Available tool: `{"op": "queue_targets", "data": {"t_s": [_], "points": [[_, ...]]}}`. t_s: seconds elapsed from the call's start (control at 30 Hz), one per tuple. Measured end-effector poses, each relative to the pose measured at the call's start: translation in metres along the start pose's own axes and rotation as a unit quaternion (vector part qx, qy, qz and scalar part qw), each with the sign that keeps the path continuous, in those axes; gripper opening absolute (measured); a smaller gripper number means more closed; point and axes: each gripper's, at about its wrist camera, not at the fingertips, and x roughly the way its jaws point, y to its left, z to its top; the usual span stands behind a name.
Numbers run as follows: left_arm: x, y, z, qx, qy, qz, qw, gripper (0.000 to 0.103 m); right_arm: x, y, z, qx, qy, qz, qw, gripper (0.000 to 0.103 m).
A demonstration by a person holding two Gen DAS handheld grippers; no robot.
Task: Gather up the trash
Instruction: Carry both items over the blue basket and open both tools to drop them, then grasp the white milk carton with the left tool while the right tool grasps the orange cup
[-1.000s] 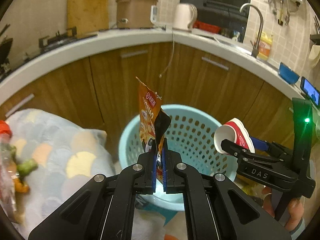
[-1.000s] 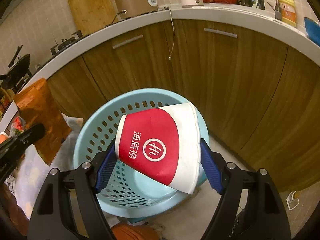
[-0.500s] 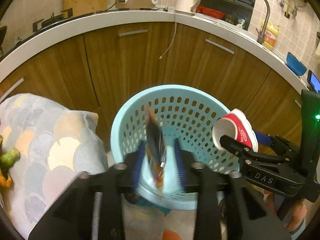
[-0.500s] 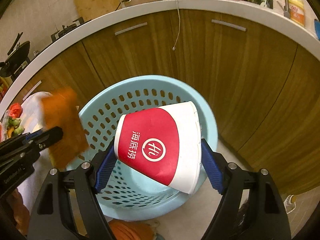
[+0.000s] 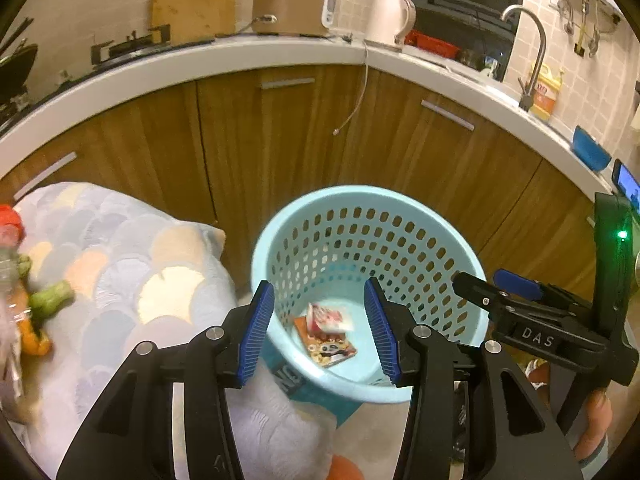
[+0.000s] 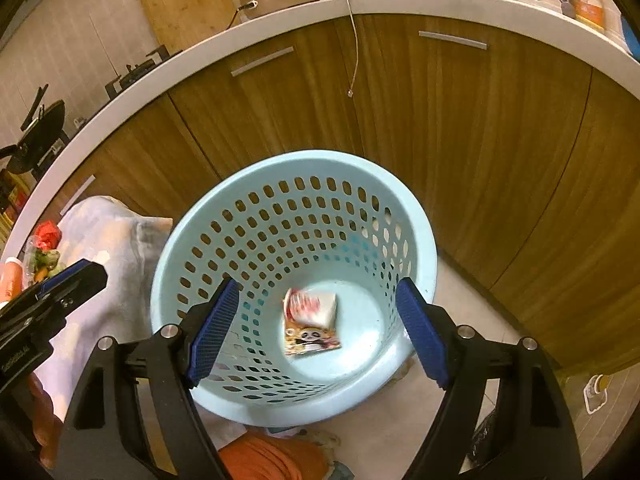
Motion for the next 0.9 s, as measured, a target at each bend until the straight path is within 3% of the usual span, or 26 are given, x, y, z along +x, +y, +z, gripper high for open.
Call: {"op": "queue_targets", "data": {"t_s": [0.37, 0.6, 0.77, 0.9], "points": [[-0.102, 0.04, -0.008, -0.041, -0.084, 0.041, 0.9947, 0.045, -0.045, 0.088, 0.001, -0.082, -0.056, 0.038, 0.994, 0.077], [-0.171, 0.093, -0.032, -0.089, -0.128, 0.111, 0.9816, 0.045, -0.064, 0.136, -0.005, -0.1, -0.066, 0.084, 0.989, 0.076], [-0.208, 0.143, -0.058, -0.133, -0.133, 0.159, 0.9692, 0.046, -0.071, 0.194, -0.016, -0.153, -0.064, 0.111, 0.98, 0.07], [-0.215, 0.177, -0.086, -0.161, -0.105, 0.198, 0.9613, 0.06, -0.077, 0.233, -0.024, -0.188, -0.068, 0.124, 0.972, 0.069]]}}
